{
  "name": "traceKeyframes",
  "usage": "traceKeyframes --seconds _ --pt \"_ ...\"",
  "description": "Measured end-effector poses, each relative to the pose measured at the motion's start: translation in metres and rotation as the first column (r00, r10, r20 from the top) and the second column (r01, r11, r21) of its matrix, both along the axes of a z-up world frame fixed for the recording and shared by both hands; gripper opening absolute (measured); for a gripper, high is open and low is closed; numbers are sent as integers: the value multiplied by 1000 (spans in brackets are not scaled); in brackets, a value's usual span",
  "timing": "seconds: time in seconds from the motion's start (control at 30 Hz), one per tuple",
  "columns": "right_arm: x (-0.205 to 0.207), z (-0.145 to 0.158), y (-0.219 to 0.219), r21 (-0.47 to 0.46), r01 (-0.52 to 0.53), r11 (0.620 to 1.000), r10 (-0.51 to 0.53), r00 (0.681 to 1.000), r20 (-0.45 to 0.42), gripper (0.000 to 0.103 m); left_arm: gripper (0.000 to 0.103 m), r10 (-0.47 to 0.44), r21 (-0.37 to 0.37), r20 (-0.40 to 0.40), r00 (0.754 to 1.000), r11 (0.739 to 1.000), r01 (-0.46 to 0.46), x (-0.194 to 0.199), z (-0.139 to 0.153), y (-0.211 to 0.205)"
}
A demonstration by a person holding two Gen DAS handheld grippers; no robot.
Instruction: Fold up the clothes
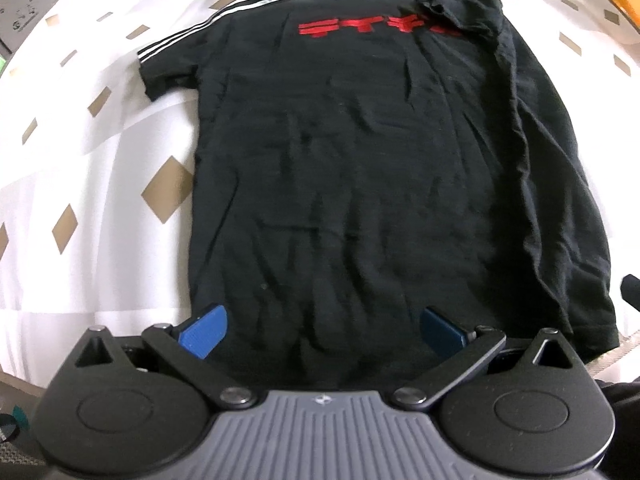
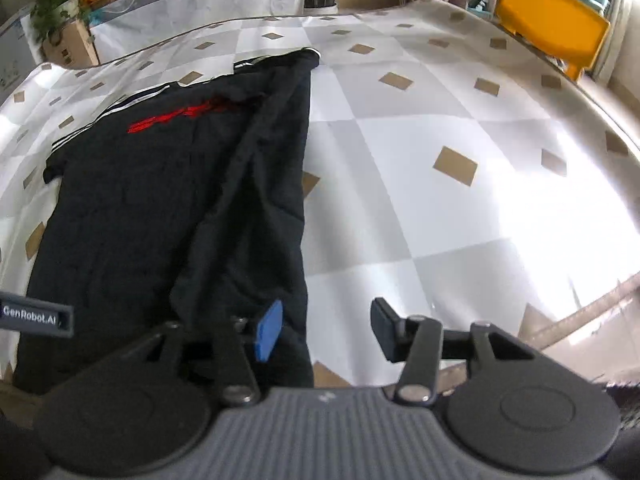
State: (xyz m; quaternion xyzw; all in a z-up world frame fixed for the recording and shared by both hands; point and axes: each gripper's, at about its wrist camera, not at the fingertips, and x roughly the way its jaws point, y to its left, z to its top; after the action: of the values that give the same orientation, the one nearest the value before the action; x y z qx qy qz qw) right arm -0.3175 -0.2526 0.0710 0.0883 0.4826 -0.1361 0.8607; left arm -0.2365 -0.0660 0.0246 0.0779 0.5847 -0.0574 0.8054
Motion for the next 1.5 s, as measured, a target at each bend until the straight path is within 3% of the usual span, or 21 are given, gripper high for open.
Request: traceKeyframes --seconds 0.37,0.5,0.63,0.73,1.0,1.3,1.5 --pt "13 -34 2 40 -24 999 27 997 -69 49 103 -46 -42 19 999 998 47 -3 4 -15" --pt "13 -36 7 -52 -34 998 29 995 -91 40 103 -74 -39 26 997 996 75 -5 4 -22" --pt "8 -34 -7 -76 77 994 -86 989 -124 40 103 -94 -49 33 995 994 96 -5 4 -26" --pt "6 -35 -10 -163 122 979 -145 979 -143 41 103 -102 -52 44 994 993 104 -6 6 -29" --pt "10 -14 -23 4 145 989 -145 989 -41 45 103 -133 -66 73 988 988 138 -8 9 -41" --pt "65 -1 -31 61 10 998 -9 1000 -25 52 103 -204 -40 91 975 977 208 -12 6 -57" --pt "115 7 -48 77 -73 994 76 996 -41 55 103 -201 -71 107 974 975 209 -9 10 -59"
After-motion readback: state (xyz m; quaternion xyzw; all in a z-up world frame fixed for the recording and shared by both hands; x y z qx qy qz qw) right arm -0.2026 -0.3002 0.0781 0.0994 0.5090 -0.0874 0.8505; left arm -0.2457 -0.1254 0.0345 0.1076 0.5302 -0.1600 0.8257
